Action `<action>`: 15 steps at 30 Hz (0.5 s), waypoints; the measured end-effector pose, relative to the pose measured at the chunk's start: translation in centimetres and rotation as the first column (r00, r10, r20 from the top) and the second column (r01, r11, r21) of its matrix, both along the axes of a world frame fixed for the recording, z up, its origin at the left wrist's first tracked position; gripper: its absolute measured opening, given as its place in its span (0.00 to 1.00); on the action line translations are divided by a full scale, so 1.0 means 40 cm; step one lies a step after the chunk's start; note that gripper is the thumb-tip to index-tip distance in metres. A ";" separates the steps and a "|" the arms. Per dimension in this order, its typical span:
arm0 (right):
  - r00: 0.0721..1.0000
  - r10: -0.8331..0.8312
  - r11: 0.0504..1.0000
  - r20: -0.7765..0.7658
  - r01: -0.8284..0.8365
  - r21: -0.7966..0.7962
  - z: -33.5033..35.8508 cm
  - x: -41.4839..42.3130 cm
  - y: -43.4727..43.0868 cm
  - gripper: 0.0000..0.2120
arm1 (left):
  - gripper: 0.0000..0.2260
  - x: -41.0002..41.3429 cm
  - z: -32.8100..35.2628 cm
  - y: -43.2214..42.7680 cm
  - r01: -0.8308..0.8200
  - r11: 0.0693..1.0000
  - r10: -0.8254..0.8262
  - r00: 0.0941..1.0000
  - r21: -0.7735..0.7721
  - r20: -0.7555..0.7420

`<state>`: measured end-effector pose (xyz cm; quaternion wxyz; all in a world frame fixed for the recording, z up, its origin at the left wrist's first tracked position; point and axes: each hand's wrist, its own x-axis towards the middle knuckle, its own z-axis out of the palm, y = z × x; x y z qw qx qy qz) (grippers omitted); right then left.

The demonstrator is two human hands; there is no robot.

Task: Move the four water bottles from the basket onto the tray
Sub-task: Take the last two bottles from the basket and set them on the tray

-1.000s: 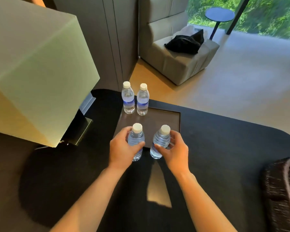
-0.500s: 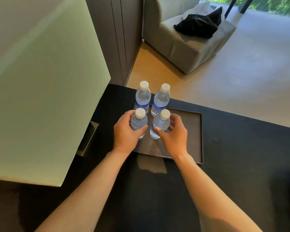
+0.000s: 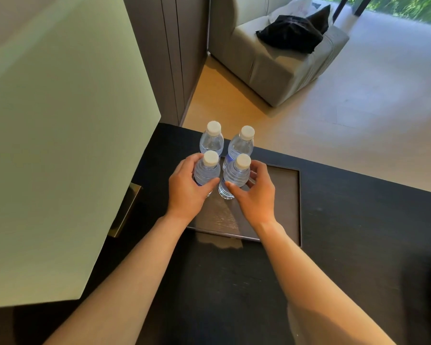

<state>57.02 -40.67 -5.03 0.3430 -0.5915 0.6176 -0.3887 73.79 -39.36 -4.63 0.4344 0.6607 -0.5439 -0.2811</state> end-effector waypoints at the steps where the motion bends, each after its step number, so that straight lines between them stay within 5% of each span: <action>1: 1.000 0.000 1.000 -0.003 0.000 -0.001 -0.001 0.001 -0.001 0.30 | 0.28 0.000 0.000 -0.002 0.003 1.000 -0.003 1.000 0.000 0.000; 15: 1.000 0.021 1.000 -0.022 -0.021 -0.010 -0.008 -0.001 -0.001 0.31 | 0.29 -0.009 -0.006 -0.011 0.012 1.000 -0.013 0.999 0.022 0.029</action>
